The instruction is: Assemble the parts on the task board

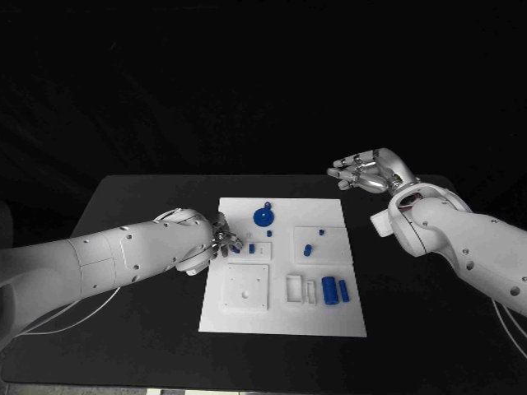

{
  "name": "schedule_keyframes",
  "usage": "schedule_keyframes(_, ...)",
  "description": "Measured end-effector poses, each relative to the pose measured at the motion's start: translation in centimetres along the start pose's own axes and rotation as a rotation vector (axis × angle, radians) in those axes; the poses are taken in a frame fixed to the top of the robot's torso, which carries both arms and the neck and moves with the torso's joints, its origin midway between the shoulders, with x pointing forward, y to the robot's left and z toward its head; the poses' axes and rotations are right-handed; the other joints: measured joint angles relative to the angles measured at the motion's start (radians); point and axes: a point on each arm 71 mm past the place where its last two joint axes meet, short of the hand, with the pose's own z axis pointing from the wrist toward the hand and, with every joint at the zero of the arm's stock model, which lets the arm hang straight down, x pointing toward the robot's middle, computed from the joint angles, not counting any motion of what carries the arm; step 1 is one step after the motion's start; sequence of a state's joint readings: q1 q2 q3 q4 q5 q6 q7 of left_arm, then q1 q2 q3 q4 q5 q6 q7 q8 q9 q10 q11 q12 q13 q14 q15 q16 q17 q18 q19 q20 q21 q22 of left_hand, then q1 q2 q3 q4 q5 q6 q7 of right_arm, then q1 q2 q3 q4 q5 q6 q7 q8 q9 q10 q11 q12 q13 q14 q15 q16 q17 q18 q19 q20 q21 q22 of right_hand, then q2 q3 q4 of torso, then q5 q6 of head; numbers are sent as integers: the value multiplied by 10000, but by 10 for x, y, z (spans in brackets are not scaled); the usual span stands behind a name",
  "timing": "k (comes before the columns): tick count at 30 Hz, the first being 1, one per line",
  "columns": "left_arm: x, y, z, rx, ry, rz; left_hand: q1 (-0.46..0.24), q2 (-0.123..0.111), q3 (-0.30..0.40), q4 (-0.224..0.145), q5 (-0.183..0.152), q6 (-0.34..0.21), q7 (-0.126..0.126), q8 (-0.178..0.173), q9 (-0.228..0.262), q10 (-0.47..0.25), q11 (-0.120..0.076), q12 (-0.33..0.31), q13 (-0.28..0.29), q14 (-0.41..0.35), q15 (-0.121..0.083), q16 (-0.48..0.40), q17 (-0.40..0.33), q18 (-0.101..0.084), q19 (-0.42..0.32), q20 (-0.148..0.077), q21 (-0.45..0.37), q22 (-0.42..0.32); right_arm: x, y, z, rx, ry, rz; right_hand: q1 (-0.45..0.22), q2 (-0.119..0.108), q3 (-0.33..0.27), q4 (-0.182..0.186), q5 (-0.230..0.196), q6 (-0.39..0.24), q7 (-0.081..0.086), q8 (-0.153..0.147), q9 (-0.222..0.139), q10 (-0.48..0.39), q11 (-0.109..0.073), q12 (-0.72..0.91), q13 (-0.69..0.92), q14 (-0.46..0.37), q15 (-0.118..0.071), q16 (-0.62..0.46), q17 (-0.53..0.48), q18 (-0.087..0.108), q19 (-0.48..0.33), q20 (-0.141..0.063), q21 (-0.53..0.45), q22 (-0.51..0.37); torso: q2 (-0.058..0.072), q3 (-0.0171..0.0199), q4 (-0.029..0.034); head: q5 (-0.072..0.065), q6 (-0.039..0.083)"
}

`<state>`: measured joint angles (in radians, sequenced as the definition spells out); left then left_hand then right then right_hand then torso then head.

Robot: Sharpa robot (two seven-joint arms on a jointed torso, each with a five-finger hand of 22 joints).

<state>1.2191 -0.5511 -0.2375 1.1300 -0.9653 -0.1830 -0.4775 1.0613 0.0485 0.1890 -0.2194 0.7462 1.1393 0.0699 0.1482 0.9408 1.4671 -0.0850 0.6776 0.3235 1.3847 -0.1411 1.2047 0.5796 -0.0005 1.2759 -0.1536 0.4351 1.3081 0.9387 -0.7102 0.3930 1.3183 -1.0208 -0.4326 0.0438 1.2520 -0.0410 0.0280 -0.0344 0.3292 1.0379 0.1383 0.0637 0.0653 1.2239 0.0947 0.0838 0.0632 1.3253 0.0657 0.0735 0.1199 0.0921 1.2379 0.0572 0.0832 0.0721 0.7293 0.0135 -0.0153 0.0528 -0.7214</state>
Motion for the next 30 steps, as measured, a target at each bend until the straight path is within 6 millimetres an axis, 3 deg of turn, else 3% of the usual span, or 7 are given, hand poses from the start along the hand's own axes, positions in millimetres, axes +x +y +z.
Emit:
schedule_keyframes(12, 0, -1, 0, 30, -30, 83, 3, -136, 113, -113, -383, 3, -3, 119, 154, 17, 17, 115, -59, 32, 3, 27, 122, 0, 35, 34, 38, -2, 0, 0, 0, -4, 5, 4, 0, 0, 0, 0, 0, 0, 0, 0, 0, 0, 0, 0, 0, 0, 0, 0, 0, -1, 0, 0, 0, 0, 0, -5, 3, 0, 8)
schedule_keyframes(17, 1, -1, 1, 32, -30, 103, 31, -190, -24, 24, -499, 4, -3, 119, 300, 22, 21, 115, -81, 34, 4, 27, 134, 0, 34, 34, 39, -2, 0, 0, 0, -3, 6, 4, 0, 0, 0, 0, 0, 0, 0, 0, 0, 0, 0, 0, 1, 0, 0, 0, 1, 0, 0, 0, 0, 0, -1, -4, 3, -14, -7)
schedule_keyframes(21, 1, -1, 1, 25, -27, 116, 117, -276, -145, 276, -672, 6, -2, 121, 355, 8, 8, 115, -100, 35, 5, 27, 123, 0, 34, 34, 38, -3, 0, 0, 0, -1, 5, 2, 0, 0, 0, 0, 0, 0, 0, 0, 0, 0, 0, 0, 0, 0, 0, 0, 1, 0, 0, 0, 0, 0, 0, -3, 3, -24, -12)
schedule_keyframes(23, 1, -1, 1, 21, -23, 121, 160, -346, -253, 437, -984, 36, 4, 107, 332, 7, 7, 115, -113, 35, 6, 27, 57, -1, 34, 34, 38, -3, 0, 0, 0, -1, 4, 1, 0, 0, 0, 0, 0, 0, 0, 0, 0, 0, 0, 0, 0, 0, 0, 0, 1, 0, 0, 0, 0, 0, 0, -2, 4, -31, -12)
schedule_keyframes(25, 1, -1, 1, -2, -15, 130, 172, -490, -430, 714, -1204, 373, -190, -45, 150, 7, 6, 115, -129, 36, 5, -21, -46, 0, 34, 34, 25, -4, 0, 0, 0, 0, 4, 0, 0, 0, 0, 0, 0, 0, 0, 0, 0, 0, 0, 0, 1, 0, 0, 0, 1, 0, 0, 0, 0, 0, 0, -2, 6, -37, -8)
schedule_keyframes(30, 2, 0, 2, -21, 9, 139, 282, -775, -741, 1357, -1452, 520, -311, -226, -123, 26, -13, 58, -143, 41, 0, -101, -196, 0, 71, -3, -87, -4, 0, 0, 0, -1, 4, 0, 0, 0, 0, 0, 0, 0, 0, 0, 0, 0, 0, 0, 1, 0, 0, 0, 1, 0, 0, 0, 0, 0, 0, -2, 7, -45, -5)
